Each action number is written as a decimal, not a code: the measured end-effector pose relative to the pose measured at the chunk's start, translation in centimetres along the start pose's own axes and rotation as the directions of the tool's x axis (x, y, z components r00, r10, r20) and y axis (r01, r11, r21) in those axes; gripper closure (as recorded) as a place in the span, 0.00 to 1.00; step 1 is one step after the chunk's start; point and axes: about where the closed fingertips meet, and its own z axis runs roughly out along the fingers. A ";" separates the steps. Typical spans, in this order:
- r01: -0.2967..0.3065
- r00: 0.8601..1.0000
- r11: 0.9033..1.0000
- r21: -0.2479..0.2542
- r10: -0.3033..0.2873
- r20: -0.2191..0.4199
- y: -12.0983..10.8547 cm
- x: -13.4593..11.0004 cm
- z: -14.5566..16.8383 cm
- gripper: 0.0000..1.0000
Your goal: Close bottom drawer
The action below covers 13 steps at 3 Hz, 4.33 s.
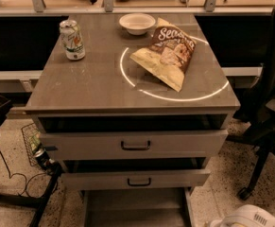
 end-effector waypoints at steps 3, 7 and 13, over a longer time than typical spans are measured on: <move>0.007 1.000 1.000 0.017 -0.007 -0.006 -0.7 0.1 1.0 1.00; 0.019 0.974 0.996 -0.092 0.002 0.227 2.9 -7.8 17.5 1.00; 0.010 0.999 0.970 -0.241 -0.001 0.040 9.1 -4.2 31.1 1.00</move>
Offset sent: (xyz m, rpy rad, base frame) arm 0.0057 -0.0049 0.0008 -0.0196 -0.0243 -0.0037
